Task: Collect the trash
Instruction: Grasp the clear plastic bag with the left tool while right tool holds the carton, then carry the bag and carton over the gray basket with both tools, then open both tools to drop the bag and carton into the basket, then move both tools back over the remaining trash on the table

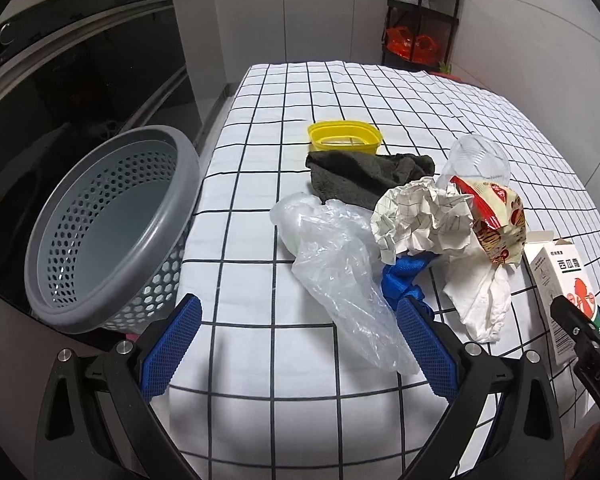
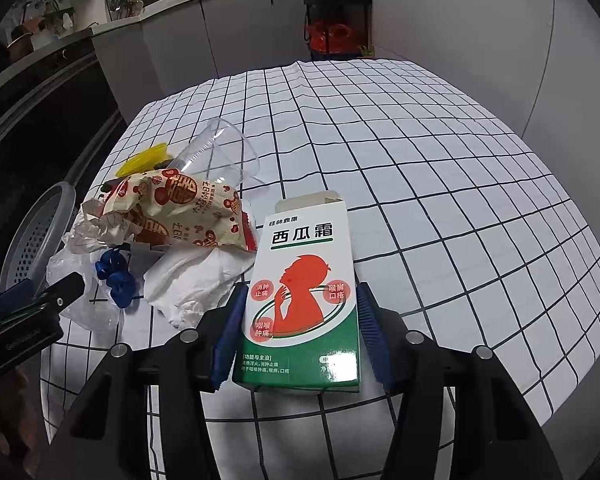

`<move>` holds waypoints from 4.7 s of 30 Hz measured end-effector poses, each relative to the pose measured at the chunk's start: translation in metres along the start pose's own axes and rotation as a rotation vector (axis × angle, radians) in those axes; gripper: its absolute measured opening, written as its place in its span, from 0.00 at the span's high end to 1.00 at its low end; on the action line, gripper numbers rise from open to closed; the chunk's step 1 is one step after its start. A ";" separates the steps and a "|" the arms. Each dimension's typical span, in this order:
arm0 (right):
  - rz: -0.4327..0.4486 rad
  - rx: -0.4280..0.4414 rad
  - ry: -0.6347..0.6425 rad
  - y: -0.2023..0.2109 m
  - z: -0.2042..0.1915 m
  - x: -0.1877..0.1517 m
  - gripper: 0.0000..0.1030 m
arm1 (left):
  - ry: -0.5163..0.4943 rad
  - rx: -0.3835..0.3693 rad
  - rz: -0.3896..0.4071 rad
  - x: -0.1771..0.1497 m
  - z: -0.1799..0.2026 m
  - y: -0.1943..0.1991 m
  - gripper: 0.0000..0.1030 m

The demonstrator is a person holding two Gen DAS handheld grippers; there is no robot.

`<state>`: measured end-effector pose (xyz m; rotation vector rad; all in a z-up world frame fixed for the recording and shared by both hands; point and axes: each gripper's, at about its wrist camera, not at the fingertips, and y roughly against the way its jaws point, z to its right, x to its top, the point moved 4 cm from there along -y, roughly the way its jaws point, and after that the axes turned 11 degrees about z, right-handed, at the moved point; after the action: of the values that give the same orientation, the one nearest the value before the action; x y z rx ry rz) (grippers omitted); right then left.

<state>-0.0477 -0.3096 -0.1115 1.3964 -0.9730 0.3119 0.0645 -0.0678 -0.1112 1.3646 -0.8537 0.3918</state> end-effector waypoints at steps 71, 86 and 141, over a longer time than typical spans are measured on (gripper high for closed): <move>-0.031 0.680 0.360 -0.042 -0.341 0.080 0.49 | 0.251 0.276 0.128 0.061 -0.230 0.009 0.94; -0.168 0.710 0.402 -0.075 -0.368 0.054 0.49 | 0.285 0.260 0.032 0.040 -0.246 -0.017 0.94; -0.050 0.652 0.350 -0.032 -0.308 0.063 0.34 | 0.285 0.212 0.058 0.030 -0.226 0.020 0.46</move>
<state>0.1310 -0.0569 -0.0504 1.8646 -0.5588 0.8600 0.1384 0.1450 -0.0694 1.4370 -0.6286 0.7202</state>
